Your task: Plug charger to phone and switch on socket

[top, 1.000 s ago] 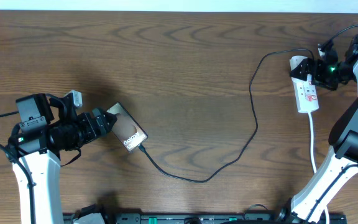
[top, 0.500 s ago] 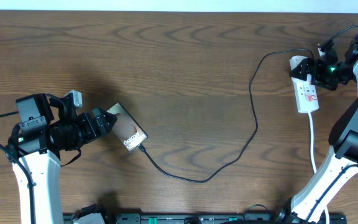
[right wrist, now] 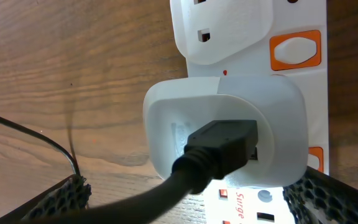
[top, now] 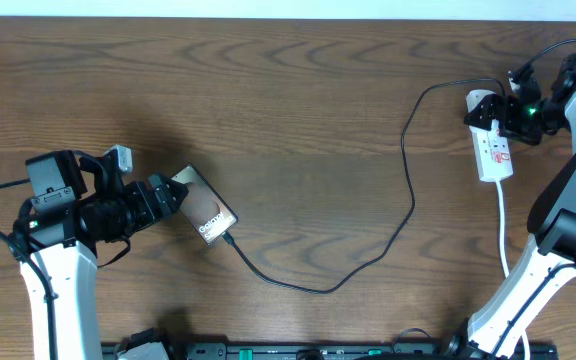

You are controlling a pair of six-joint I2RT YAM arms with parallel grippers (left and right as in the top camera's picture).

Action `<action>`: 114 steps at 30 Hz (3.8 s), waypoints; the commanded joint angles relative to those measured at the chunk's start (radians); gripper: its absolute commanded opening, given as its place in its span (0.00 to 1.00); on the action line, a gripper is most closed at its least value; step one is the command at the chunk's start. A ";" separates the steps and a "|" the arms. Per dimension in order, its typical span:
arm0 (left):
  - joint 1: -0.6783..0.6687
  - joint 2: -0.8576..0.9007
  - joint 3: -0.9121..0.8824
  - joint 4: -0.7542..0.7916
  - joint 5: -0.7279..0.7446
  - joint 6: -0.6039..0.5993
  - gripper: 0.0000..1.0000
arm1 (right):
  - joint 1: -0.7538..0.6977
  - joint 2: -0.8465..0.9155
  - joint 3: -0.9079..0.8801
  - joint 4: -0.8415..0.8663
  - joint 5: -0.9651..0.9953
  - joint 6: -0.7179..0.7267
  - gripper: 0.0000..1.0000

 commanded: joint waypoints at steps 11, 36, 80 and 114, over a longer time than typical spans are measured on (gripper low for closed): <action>0.005 0.002 -0.008 -0.003 -0.013 0.028 0.90 | 0.037 0.095 -0.015 0.007 -0.133 0.010 0.99; 0.005 0.002 -0.008 -0.002 -0.013 0.028 0.90 | 0.035 -0.058 0.012 -0.072 0.157 0.158 0.99; 0.005 0.002 -0.008 -0.002 -0.013 0.028 0.90 | 0.037 -0.628 0.012 -0.259 0.257 0.241 0.99; -0.233 -0.297 -0.143 0.131 -0.247 0.027 0.90 | 0.037 -0.628 0.012 -0.259 0.257 0.241 0.99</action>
